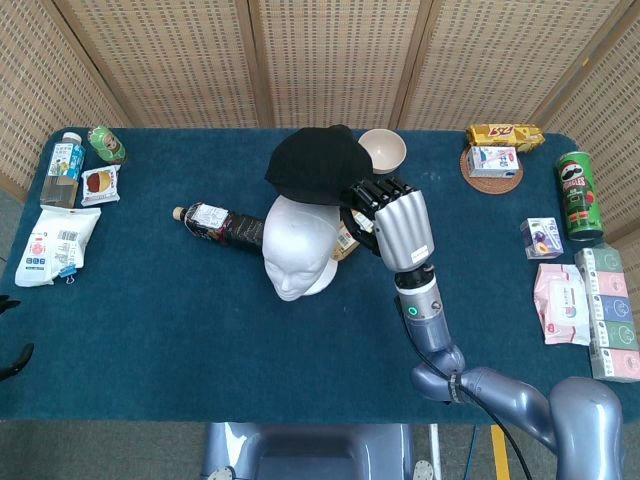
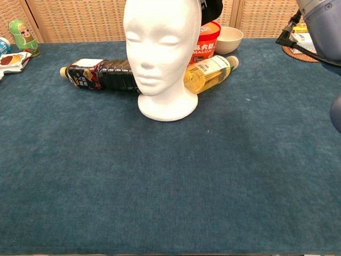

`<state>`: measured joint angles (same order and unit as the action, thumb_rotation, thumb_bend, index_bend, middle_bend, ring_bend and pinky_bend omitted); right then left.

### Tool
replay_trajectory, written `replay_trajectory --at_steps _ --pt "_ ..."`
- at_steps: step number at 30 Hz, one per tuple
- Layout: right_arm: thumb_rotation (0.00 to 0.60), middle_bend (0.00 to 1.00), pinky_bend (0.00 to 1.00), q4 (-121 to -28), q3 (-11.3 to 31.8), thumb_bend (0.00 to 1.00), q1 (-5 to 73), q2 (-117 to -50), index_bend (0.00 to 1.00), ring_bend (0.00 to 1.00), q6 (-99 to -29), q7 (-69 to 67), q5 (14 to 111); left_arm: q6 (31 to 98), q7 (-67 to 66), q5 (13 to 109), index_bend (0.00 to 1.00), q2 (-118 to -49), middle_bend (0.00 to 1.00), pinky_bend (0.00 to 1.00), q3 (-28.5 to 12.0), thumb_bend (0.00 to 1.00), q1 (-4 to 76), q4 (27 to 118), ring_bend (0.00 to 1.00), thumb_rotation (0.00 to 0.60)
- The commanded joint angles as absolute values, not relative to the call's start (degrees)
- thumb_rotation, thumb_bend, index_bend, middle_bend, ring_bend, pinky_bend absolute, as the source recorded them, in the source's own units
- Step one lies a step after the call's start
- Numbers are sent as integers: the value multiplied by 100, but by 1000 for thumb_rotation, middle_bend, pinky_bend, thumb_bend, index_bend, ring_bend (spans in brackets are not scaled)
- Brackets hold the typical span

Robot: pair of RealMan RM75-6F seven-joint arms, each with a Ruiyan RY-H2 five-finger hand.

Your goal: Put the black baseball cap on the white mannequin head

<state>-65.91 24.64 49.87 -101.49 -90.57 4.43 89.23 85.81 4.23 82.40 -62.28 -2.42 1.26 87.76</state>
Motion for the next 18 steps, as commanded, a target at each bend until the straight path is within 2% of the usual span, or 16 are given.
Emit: replay_trajectory --at_steps 1,18 --pt "600 656 636 -6754 2378 639 4966 -10107 814 696 -9111 528 9005 8544 439 8197 217 -6249 200 239 -248 288 128 8751 166 541" --pt "600 658 636 -7349 1828 628 4894 -9987 814 699 -9025 1182 9492 8319 588 8052 217 -6412 200 241 -258 288 166 8476 165 539"
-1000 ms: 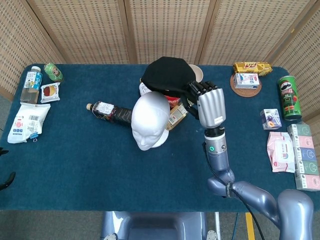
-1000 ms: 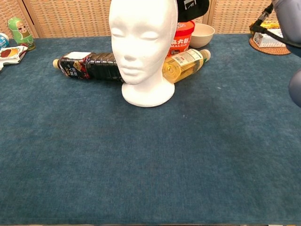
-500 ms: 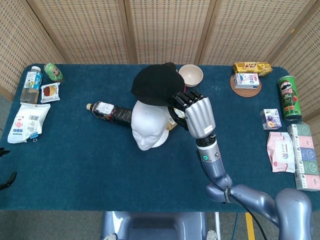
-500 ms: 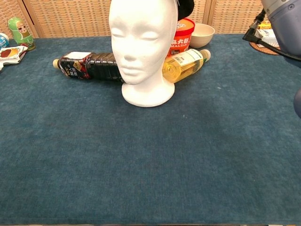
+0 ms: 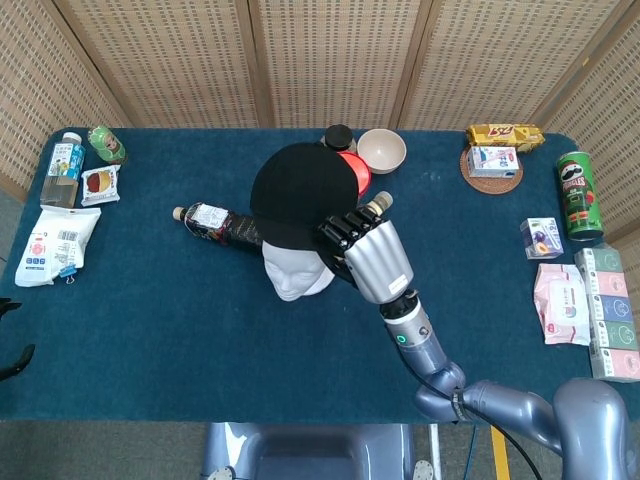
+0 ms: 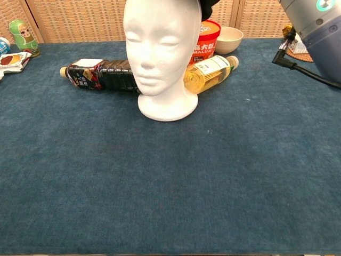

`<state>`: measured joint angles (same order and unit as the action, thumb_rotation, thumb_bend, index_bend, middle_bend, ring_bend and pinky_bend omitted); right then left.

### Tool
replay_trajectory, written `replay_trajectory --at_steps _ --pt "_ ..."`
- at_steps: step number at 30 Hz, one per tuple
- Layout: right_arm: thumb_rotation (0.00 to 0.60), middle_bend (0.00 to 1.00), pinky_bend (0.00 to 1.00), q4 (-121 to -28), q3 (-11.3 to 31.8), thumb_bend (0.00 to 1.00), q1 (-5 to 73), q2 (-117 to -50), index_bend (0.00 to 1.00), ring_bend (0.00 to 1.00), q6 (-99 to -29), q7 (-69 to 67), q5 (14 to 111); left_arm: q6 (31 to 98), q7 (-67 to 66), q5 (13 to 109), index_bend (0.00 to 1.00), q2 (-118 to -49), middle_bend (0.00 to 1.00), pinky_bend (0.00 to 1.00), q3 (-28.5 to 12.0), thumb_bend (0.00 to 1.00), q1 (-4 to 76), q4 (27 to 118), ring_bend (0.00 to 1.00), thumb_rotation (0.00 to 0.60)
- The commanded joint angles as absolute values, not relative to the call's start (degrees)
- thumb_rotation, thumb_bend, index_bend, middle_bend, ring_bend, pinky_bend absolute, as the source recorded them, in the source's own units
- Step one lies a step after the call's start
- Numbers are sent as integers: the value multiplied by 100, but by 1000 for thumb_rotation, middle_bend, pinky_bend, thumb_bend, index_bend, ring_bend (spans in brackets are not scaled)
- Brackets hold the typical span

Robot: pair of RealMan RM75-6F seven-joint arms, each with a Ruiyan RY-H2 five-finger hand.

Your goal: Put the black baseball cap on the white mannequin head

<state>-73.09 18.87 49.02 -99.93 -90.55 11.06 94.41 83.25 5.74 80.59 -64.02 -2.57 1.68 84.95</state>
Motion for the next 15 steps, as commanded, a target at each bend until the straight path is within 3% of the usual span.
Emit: replay_trajectory --at_steps 1,15 --pt "600 658 636 -7358 1803 627 4890 -9988 814 699 -9022 1216 9516 8319 595 8049 217 -6416 200 240 -258 288 163 8465 165 538" --pt "600 659 637 -7665 1498 628 4783 -9968 814 705 -8906 1530 9761 8267 670 8044 217 -6452 200 240 -244 287 157 8390 166 540"
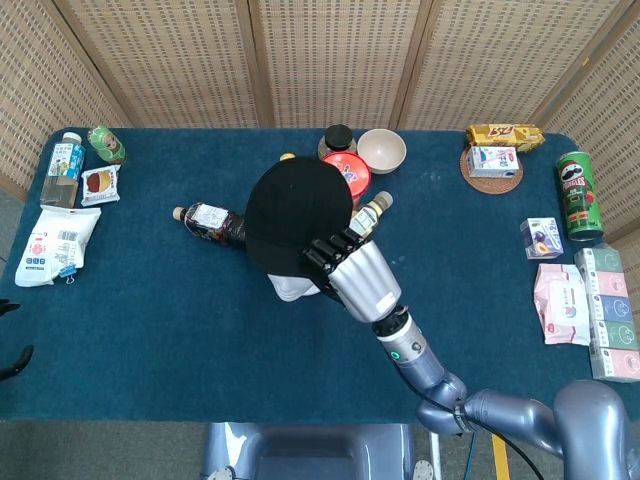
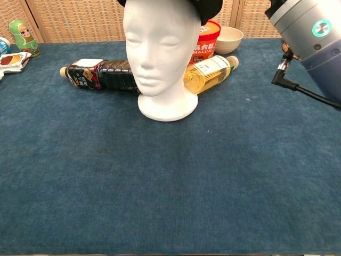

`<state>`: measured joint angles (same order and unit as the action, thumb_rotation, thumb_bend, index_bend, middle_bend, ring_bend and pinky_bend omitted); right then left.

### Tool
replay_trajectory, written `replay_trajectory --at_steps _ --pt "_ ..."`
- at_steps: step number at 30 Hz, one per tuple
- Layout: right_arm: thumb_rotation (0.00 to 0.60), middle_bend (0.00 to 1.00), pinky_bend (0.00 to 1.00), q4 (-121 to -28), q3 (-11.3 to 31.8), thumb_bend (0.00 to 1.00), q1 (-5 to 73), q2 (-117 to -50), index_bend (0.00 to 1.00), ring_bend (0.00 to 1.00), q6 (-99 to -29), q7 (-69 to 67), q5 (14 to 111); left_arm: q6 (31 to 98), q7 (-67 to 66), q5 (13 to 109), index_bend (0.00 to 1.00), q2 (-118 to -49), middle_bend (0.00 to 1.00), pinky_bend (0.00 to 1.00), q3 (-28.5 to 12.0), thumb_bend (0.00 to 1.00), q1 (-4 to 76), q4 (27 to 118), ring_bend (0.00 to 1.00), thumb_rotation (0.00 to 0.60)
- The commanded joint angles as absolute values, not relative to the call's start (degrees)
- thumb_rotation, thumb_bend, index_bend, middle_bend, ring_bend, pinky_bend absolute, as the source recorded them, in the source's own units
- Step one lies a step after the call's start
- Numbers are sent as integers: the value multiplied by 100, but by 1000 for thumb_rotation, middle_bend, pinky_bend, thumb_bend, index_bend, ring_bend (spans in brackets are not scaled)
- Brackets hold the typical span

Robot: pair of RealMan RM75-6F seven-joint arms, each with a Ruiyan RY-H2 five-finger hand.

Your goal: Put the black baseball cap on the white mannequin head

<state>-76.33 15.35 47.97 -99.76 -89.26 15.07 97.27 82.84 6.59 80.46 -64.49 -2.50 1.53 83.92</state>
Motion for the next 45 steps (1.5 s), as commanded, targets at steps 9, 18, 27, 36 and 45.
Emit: replay_trajectory --at_steps 9,18,27,36,45 --pt "600 659 636 -7878 1306 627 4742 -9920 814 703 -8759 1742 9948 8243 673 8065 217 -6469 200 241 -244 287 176 8371 165 535" --pt "600 655 637 -7903 1223 626 4753 -9959 814 696 -8489 1870 9954 8204 756 8026 218 -6496 200 240 -239 287 160 8281 166 540" --pt "600 635 633 -7943 1129 577 4732 -9946 727 676 -8266 1928 9943 8177 857 8028 217 -6535 200 240 -226 286 149 8181 165 540" --pt "600 468 509 -8170 1054 416 4658 -9753 439 504 -8027 2018 9863 8234 928 8063 217 -6538 200 241 -228 287 124 8125 166 538" --pt "600 226 252 -8475 1058 363 4532 -9495 121 212 -7917 2114 9756 8286 929 8063 217 -6548 200 240 -229 288 86 8131 166 542"
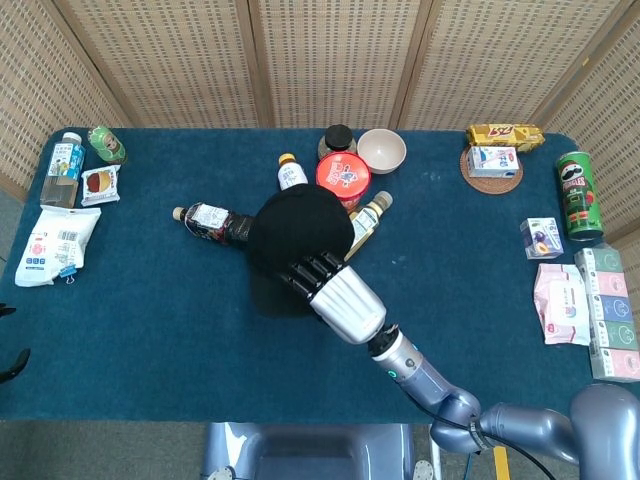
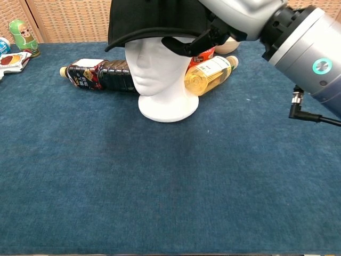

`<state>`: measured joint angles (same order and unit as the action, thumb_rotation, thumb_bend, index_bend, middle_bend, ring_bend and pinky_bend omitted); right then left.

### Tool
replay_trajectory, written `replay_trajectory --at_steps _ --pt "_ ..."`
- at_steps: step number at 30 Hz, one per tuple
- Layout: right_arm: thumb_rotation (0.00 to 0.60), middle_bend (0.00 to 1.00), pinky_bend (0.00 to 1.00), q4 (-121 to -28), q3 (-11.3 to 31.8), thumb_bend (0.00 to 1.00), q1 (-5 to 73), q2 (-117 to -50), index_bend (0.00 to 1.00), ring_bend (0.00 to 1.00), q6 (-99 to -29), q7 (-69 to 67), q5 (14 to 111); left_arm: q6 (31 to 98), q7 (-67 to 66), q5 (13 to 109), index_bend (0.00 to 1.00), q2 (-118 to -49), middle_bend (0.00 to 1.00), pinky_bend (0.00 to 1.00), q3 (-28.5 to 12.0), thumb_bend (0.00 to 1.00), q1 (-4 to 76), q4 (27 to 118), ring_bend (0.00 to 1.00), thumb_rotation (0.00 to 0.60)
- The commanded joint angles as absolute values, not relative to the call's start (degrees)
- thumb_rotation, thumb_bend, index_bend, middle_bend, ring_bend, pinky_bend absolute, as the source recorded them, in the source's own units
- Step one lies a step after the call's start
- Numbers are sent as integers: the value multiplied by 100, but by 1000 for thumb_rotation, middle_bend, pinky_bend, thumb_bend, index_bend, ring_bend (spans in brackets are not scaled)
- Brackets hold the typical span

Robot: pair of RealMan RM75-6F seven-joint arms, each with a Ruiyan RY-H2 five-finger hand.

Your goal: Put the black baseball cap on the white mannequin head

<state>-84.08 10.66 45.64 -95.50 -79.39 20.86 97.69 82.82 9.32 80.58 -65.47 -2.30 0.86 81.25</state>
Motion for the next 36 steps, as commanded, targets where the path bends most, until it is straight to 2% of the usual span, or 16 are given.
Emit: replay_trajectory --at_steps 1,8,17,27,36 --pt "600 211 241 -8507 1051 360 4518 -9468 98 195 -7919 2129 9768 8288 926 8071 217 -6547 200 240 -230 287 88 8140 166 540" --pt "600 148 188 -8709 990 339 4413 -9302 18 128 -7876 2210 9771 8324 870 8122 217 -6519 200 240 -231 287 95 8210 166 536" --pt "600 120 166 -9026 856 331 4193 -8988 0 104 -7813 2408 9721 8355 797 8155 218 -6476 200 240 -219 287 84 8312 166 535" --pt "600 116 165 -9301 685 326 3746 -8485 0 103 -7890 2516 9473 8482 697 8177 218 -6380 200 241 -249 286 52 8462 165 535" --pt "600 150 208 -9687 530 325 3079 -7757 22 159 -8116 2510 8926 8506 605 8098 217 -6299 200 240 -313 287 54 8575 166 536"
